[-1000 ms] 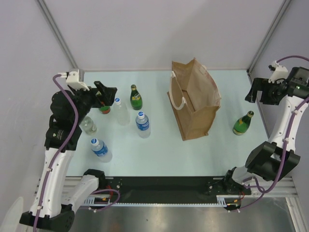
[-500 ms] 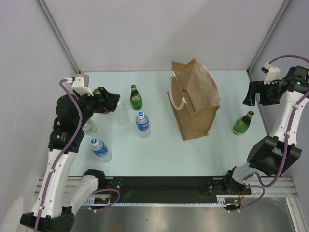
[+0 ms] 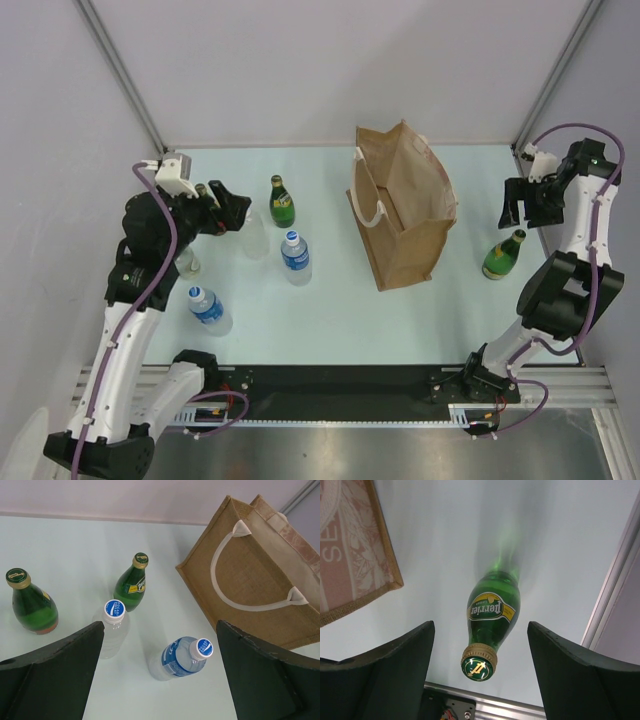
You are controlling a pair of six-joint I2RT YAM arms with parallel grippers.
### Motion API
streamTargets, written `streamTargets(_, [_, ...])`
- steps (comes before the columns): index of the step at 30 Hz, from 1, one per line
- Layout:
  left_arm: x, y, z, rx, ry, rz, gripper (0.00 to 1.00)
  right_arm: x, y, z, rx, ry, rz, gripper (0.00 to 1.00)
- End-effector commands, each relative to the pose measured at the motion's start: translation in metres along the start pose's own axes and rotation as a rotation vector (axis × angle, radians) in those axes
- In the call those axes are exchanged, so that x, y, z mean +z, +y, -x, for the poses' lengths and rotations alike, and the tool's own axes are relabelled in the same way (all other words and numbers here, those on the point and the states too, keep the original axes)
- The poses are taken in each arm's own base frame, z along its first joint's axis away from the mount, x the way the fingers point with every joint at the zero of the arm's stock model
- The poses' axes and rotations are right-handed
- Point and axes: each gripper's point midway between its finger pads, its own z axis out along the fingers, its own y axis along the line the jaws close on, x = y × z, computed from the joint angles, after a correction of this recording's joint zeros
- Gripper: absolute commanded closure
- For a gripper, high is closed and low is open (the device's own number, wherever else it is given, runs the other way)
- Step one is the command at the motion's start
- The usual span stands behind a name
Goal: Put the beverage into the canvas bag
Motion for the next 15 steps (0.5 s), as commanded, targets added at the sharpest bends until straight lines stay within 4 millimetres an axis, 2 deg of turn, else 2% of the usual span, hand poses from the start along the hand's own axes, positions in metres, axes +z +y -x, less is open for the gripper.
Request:
streamTargets(1, [0.003,0.001,0.009,0.031,-0.034,-0.004,0.00,-0.007,-0.001,-0.017,0.009,0.051,-0.047,0.22])
streamTargets(6, [0.004,0.002,0.008,0.032,-0.033,-0.001,0.00,-0.005,-0.001,-0.027,0.011,0.078,-0.060,0.27])
streamTargets(15, [0.003,0.002,0.006,0.030,-0.032,-0.004,0.00,-0.010,0.002,-0.030,0.000,0.077,-0.067,0.36])
